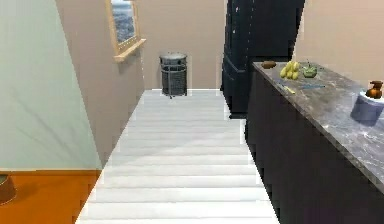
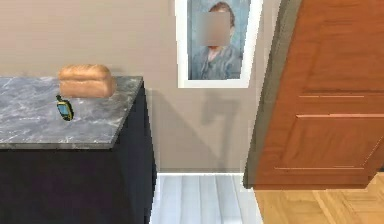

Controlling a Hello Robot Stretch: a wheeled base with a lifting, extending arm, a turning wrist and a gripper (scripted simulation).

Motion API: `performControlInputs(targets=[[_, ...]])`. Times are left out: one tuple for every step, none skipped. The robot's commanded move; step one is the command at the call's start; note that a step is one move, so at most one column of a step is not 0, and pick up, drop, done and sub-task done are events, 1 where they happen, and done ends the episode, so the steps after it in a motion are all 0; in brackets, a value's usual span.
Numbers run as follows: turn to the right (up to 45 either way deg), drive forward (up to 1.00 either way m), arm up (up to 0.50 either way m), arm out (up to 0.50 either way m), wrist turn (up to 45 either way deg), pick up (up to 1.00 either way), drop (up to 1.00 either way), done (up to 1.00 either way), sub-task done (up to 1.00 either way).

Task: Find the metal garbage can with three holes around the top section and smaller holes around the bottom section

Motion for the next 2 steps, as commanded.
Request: performControlInputs(targets=[[0.0,1.00,0.00,0.00,0.0,0.00,0.00,0.00,0.00],[0.0,1.00,0.00,0.00,0.0,0.00,0.00,0.00,0.00]])
